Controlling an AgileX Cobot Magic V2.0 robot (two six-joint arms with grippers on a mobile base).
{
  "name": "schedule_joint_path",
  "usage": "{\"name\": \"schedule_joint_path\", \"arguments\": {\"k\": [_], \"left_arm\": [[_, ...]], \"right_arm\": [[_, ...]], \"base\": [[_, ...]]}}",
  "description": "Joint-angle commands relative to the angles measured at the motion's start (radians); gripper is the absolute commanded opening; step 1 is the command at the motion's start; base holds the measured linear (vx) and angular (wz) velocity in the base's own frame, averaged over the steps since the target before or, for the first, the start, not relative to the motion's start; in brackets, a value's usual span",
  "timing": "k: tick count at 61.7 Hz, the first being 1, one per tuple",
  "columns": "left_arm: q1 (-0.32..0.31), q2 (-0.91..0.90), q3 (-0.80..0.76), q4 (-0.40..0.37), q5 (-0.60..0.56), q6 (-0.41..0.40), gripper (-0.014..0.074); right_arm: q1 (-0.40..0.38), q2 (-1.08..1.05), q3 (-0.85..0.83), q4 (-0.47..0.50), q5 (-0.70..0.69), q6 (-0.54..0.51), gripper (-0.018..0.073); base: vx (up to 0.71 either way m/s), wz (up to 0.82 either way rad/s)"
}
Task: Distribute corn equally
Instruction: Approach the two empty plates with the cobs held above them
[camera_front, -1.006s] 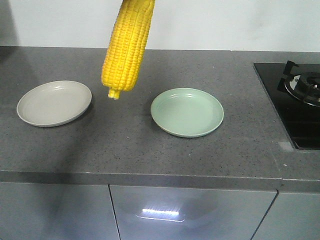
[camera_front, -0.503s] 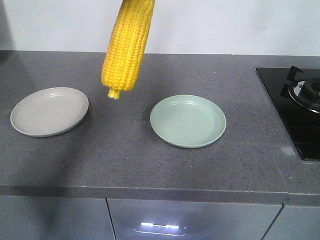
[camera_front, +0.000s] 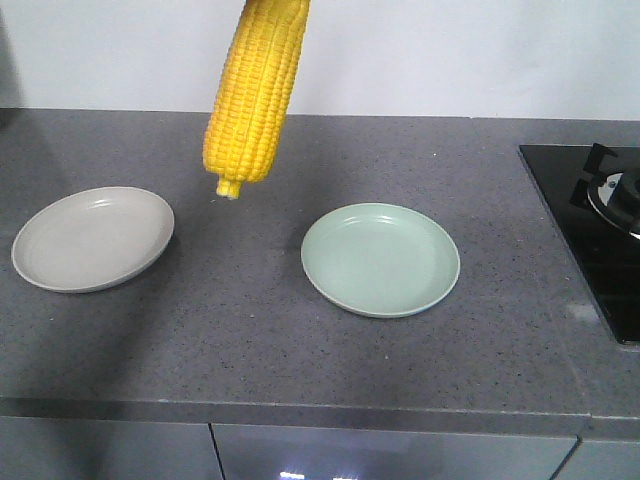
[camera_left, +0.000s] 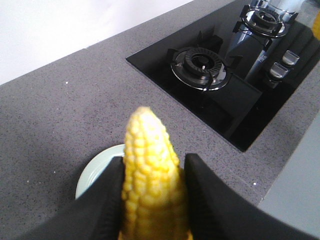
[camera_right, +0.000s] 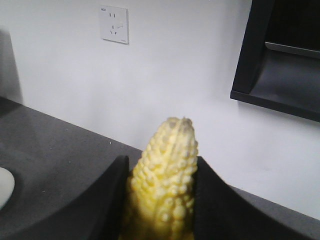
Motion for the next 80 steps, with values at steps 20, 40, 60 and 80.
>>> {"name": "schedule_joint_path", "arguments": {"k": [20, 40, 60, 80], "left_arm": [[-0.004, -0.049, -0.022, -0.031, -0.028, -0.006, -0.0006], [-0.004, -0.049, -0.022, -0.031, -0.028, -0.006, -0.0006], [-0.004, -0.049, -0.022, -0.031, -0.028, -0.006, -0.0006], [-0.004, -0.049, -0.022, -0.031, -0.028, -0.006, -0.0006]], "right_arm": [[-0.005, -0.026, -0.016, 0.034, -0.002, 0.001, -0.0006], [-0.005, -0.026, -0.016, 0.034, -0.002, 0.001, -0.0006], [-0.005, -0.026, -0.016, 0.034, -0.002, 0.001, -0.0006], [-0.005, -0.026, -0.016, 0.034, -0.002, 0.001, -0.0006]], "base": [[0.07, 0.03], [0.07, 0.02], [0.07, 0.02], [0.06, -0.01]]}}
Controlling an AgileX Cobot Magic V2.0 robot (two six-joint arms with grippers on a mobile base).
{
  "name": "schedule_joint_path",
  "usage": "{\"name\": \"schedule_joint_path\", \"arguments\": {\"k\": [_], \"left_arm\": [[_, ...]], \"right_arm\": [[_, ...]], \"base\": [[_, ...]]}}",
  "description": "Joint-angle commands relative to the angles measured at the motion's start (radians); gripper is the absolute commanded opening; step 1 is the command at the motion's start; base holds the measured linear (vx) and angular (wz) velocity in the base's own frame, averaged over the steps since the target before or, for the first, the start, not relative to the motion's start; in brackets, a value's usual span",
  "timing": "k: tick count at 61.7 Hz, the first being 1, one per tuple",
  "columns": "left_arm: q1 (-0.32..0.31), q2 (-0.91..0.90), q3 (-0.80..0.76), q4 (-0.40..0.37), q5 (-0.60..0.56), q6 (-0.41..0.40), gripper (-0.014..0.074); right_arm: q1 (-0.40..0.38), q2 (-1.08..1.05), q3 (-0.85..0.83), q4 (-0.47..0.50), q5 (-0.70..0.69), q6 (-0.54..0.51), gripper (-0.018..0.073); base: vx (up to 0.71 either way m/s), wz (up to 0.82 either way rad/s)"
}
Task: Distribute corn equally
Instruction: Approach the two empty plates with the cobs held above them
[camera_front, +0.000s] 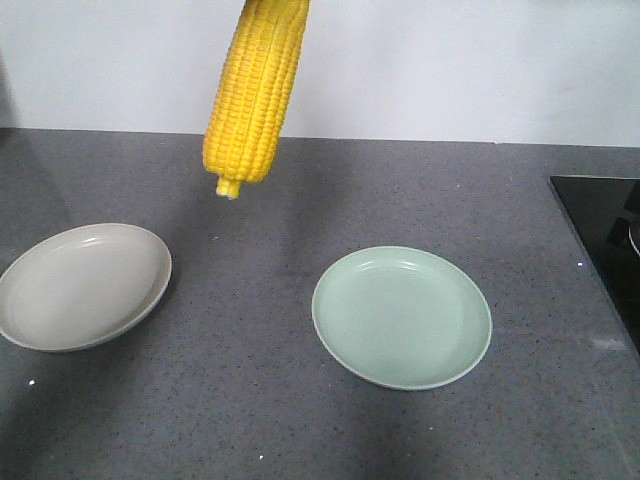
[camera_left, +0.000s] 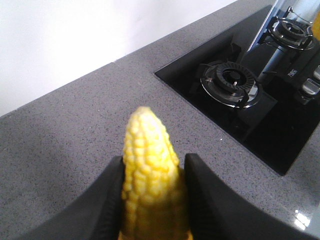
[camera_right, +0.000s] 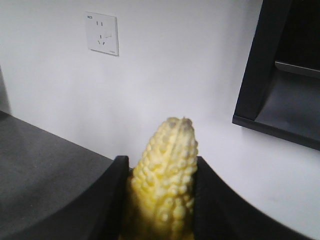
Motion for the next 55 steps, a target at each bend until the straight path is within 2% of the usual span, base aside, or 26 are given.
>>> {"name": "schedule_joint_path", "arguments": {"k": [1, 55], "left_arm": [[-0.004, -0.049, -0.022, -0.031, -0.028, -0.006, -0.0006], [-0.004, -0.049, -0.022, -0.031, -0.028, -0.006, -0.0006]], "right_arm": [[-0.005, -0.026, -0.016, 0.034, -0.002, 0.001, -0.0006], [-0.005, -0.026, -0.016, 0.034, -0.002, 0.001, -0.0006]], "base": [[0.06, -0.03], [0.04, -0.03]]}}
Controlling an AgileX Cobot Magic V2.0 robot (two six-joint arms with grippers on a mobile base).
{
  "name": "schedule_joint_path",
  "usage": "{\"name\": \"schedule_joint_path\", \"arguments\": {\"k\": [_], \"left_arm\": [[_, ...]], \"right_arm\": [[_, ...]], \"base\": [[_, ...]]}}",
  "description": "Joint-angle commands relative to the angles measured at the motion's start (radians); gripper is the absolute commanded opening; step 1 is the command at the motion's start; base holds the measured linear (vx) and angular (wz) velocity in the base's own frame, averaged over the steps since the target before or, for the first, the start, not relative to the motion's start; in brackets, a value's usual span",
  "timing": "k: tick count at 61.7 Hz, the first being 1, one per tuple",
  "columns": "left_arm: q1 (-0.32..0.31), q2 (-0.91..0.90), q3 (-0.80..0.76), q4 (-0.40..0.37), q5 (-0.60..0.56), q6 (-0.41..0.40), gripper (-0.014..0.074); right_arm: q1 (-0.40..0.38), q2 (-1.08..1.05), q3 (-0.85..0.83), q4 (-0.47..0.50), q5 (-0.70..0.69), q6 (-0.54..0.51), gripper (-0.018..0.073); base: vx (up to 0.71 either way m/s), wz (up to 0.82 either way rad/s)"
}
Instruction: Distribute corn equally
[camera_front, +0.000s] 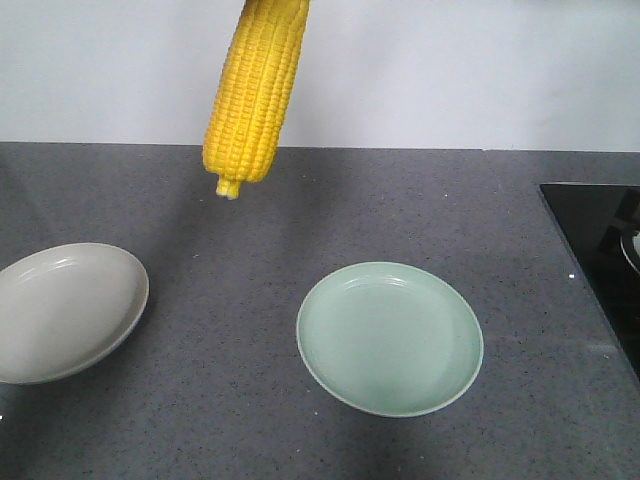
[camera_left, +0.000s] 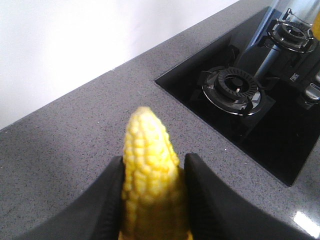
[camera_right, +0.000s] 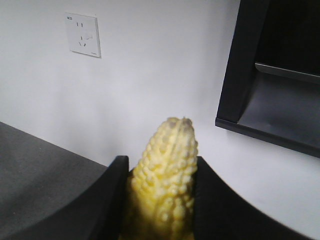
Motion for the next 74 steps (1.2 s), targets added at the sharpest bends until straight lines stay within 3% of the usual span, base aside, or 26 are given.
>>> {"name": "schedule_joint_path", "arguments": {"k": [1, 74], "left_arm": [[-0.004, -0.049, -0.022, -0.031, -0.028, -0.006, -0.0006], [-0.004, -0.049, -0.022, -0.031, -0.028, -0.006, -0.0006]], "right_arm": [[-0.005, -0.026, -0.016, 0.034, -0.002, 0.001, -0.0006], [-0.005, -0.026, -0.016, 0.034, -0.002, 0.001, -0.0006]], "base": [[0.01, -0.03], [0.0, 0.0]]}}
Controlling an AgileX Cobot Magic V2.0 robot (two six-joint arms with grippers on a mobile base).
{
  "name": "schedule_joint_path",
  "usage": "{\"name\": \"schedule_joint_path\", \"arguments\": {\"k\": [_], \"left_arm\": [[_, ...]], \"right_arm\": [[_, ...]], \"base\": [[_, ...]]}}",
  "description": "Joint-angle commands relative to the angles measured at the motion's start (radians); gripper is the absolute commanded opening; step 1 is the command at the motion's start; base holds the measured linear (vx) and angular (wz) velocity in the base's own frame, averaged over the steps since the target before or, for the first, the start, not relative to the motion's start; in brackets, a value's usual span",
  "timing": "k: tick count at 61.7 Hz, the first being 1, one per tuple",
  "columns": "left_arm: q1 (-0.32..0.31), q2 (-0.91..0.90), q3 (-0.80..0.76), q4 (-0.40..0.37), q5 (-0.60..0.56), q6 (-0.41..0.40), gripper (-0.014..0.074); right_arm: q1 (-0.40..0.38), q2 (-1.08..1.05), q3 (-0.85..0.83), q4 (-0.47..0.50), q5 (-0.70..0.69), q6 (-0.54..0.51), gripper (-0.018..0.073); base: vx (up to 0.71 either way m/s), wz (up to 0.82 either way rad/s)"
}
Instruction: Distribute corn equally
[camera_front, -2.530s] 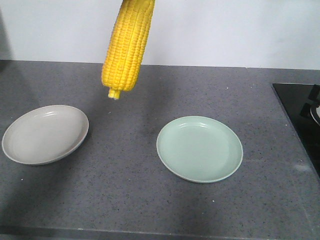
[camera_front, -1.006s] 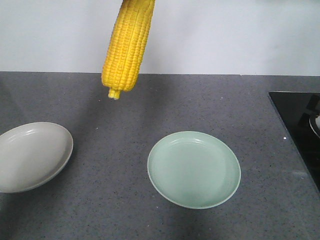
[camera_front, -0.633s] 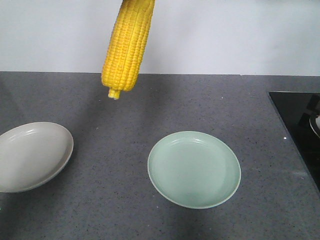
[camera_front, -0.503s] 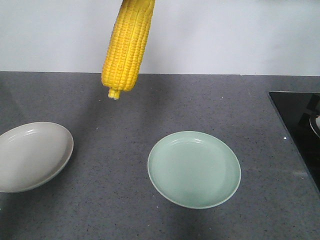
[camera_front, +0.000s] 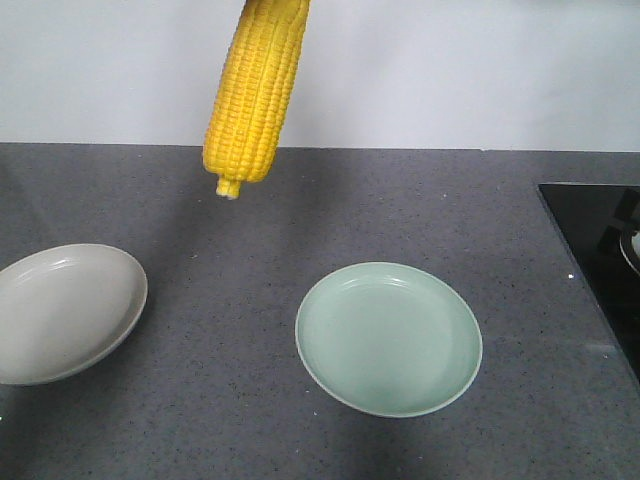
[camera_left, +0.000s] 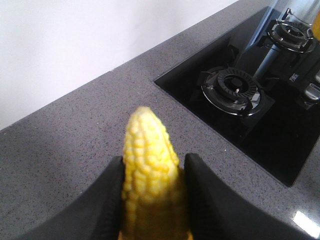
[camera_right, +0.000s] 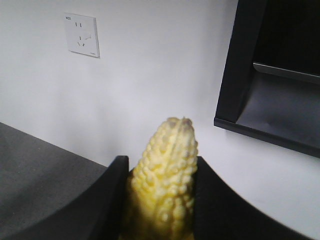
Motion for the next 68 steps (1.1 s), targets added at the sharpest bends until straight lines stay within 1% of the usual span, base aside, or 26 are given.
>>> {"name": "schedule_joint_path", "arguments": {"k": [1, 68], "left_arm": [[-0.004, -0.049, -0.022, -0.031, -0.028, -0.006, -0.0006], [-0.004, -0.049, -0.022, -0.031, -0.028, -0.006, -0.0006]], "right_arm": [[-0.005, -0.026, -0.016, 0.034, -0.002, 0.001, -0.0006], [-0.005, -0.026, -0.016, 0.034, -0.002, 0.001, -0.0006]], "base": [[0.0, 0.0], [0.0, 0.0]]}}
